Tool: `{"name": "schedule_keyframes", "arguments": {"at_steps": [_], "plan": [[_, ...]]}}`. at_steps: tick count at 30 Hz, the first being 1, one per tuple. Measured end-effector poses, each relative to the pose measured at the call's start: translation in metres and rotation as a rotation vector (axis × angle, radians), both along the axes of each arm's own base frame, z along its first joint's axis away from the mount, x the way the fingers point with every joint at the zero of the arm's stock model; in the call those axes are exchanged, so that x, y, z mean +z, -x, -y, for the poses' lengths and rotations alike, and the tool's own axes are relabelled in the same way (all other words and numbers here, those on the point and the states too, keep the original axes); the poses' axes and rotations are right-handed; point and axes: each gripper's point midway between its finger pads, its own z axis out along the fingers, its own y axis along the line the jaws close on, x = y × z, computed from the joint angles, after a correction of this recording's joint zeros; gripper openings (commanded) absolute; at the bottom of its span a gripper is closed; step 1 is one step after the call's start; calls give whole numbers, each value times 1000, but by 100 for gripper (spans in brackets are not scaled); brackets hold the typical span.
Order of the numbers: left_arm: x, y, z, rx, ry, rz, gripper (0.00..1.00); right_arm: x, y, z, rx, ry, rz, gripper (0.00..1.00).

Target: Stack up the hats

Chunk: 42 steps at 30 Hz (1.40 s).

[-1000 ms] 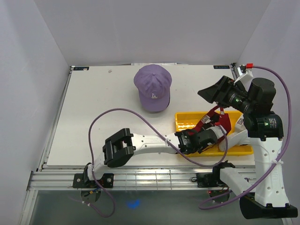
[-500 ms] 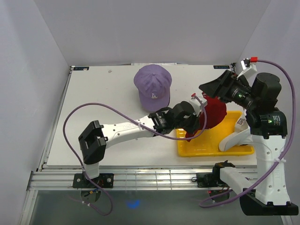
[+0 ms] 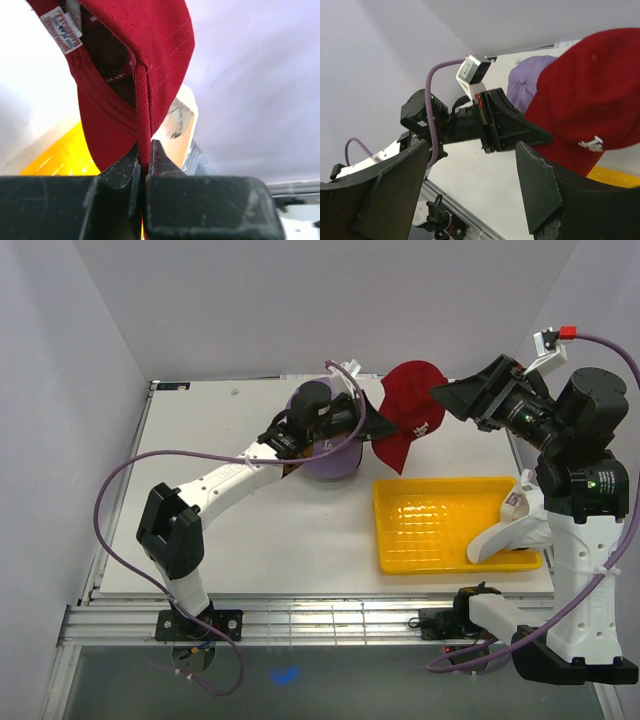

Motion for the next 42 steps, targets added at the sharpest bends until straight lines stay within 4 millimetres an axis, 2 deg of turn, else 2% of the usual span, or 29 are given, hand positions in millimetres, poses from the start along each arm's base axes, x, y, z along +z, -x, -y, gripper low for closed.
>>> {"name": "schedule_keyframes", "arguments": {"at_steps": [4, 7, 10, 14, 16, 20, 25, 31, 37, 42], "plan": [[30, -29, -21, 25, 113, -35, 0, 8, -1, -4, 19, -44, 5, 75], [63, -43, -32, 22, 215, -36, 0, 10, -4, -9, 42, -81, 3, 75], [95, -53, -46, 18, 319, -19, 0, 5, -11, -14, 69, -124, -14, 75], [119, -62, -65, 20, 434, -22, 0, -6, -26, -23, 121, -192, -62, 74], [121, -66, -75, 25, 484, -44, 0, -12, -38, -28, 147, -228, -92, 74], [112, -77, -95, 42, 558, -116, 0, -23, -59, -33, 166, -262, -131, 74], [109, -87, -116, 66, 627, -163, 0, -34, -68, -38, 188, -277, -134, 74], [118, -89, -131, 64, 690, -174, 0, -58, -84, -47, 206, -275, -170, 74], [111, -91, -141, 70, 725, -208, 0, -91, -111, -66, 236, -274, -237, 75], [111, -94, -148, 76, 749, -231, 0, -102, -118, -81, 265, -285, -260, 76]]}}
